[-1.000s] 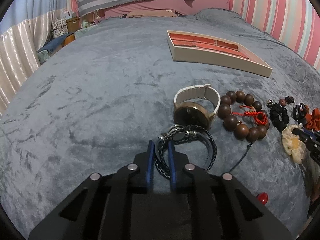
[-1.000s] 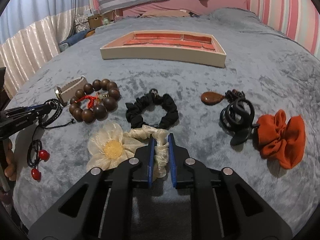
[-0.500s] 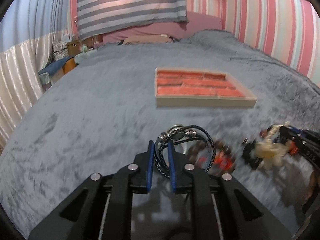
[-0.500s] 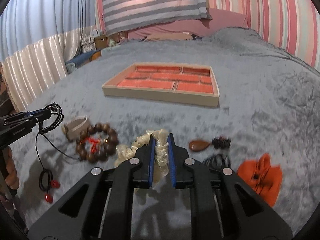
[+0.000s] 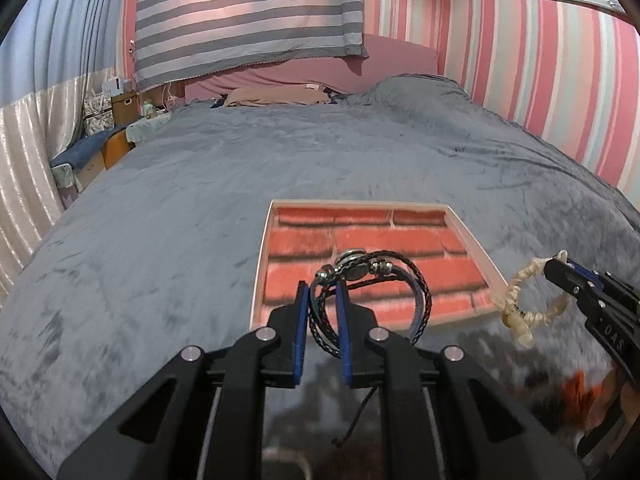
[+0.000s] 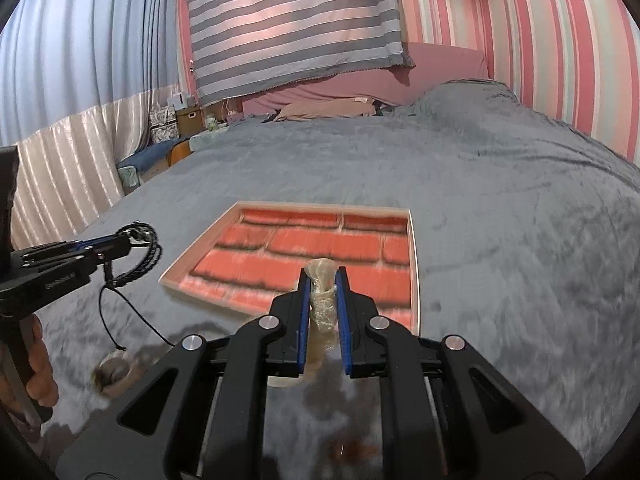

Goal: Organize jewelry
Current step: 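Carry both items into the tray and open both tools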

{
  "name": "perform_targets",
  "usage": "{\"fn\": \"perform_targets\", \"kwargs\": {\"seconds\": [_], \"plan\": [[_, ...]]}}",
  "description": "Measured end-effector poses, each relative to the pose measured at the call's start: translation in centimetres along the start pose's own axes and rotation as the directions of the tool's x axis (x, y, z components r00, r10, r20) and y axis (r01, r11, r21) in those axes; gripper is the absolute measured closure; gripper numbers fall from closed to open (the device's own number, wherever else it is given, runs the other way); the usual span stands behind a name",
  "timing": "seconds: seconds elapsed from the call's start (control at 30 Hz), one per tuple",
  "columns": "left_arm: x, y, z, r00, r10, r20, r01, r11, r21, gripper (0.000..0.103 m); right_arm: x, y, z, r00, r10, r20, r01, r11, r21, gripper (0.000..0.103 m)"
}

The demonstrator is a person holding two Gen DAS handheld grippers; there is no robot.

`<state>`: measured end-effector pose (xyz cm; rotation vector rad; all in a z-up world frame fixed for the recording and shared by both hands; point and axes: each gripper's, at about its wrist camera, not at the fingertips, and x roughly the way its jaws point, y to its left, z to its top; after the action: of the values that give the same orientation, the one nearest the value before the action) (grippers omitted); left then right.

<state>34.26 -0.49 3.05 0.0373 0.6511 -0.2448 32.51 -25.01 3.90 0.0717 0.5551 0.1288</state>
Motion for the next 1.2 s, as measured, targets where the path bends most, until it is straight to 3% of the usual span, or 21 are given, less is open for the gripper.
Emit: {"fn": "perform_targets", "kwargs": {"seconds": [0.3,0.6,0.83,1.0,1.2], "plan": [[11.1,-0.4,6.2,0.997,0.016,-0.081,-0.016,1.000,0.000,0.089,11.0,-2.5,4.5,0.996,-0.043,-0.074,0.044,0.999,0.019,0.090],[21.0,1.0,7.9,0.979,0.027,-0.203,-0.028,1.000,-0.005,0.089,20.5,-5.1,6.1,0.978,-0.077,-0.192,0.086,0.995,0.040,0.090],[25.9,1.6,7.7,0.951,0.060,-0.303,-0.056,0.998,0.021,0.089,24.9,-5.2,5.5,0.928,-0.141,-0.344,0.154,0.988,0.010,0.090],[27.9,2.0,7.3,0.923,0.066,-0.379,-0.065,0.998,0.017,0.089,27.1,-5.5,4.8,0.878,-0.160,-0.451,0.180,0.984,0.003,0.090],[28.8,1.7,7.1,0.902,0.091,-0.421,-0.074,0.996,0.056,0.088,28.4,-5.5,4.8,0.852,-0.153,-0.501,0.178,0.984,0.002,0.088]]}}
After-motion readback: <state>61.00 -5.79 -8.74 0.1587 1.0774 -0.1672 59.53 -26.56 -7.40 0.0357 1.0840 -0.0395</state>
